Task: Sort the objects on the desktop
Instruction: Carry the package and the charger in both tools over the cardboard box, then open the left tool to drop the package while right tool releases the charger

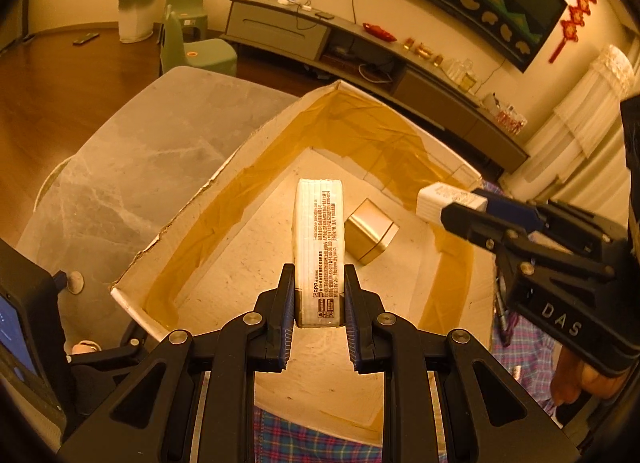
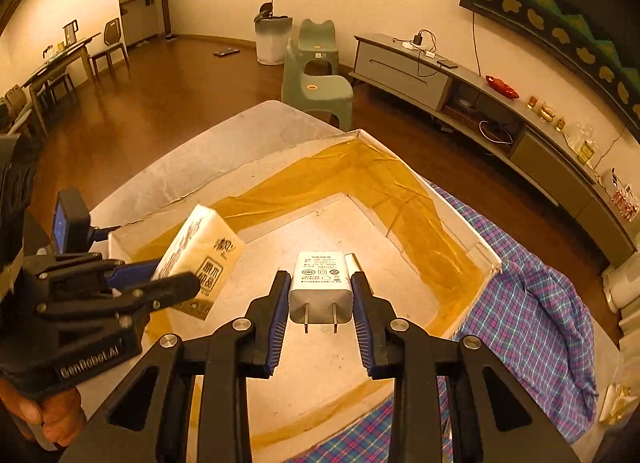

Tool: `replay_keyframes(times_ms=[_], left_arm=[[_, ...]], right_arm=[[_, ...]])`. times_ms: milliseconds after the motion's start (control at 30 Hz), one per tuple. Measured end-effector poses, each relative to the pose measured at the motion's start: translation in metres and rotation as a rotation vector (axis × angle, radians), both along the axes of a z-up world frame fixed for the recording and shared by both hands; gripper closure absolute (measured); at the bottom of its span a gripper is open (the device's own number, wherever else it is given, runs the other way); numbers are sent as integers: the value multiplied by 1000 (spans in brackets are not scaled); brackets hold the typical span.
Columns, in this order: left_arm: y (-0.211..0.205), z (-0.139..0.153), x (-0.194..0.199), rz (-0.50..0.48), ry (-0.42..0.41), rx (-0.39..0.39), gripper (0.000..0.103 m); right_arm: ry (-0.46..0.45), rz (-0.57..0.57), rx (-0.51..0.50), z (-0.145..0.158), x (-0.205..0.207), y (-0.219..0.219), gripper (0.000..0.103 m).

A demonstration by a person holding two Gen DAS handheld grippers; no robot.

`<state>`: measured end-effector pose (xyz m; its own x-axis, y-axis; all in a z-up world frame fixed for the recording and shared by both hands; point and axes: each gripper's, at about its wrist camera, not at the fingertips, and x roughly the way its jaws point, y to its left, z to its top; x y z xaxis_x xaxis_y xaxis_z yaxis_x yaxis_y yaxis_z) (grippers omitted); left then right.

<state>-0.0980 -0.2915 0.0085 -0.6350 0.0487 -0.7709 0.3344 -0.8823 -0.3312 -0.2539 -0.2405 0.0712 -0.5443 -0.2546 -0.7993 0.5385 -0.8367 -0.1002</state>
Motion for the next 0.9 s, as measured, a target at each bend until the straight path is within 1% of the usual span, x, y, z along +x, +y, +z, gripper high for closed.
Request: replay_keyframes(times_ms=[333, 900], left_arm=[[10, -11, -9, -48, -65, -65, 81], [17, -20, -17, -110, -119, -106, 81]], right_arm=[[-44, -2, 14, -14, -30, -5, 71], [-141, -24, 23, -37, -77, -18, 71]])
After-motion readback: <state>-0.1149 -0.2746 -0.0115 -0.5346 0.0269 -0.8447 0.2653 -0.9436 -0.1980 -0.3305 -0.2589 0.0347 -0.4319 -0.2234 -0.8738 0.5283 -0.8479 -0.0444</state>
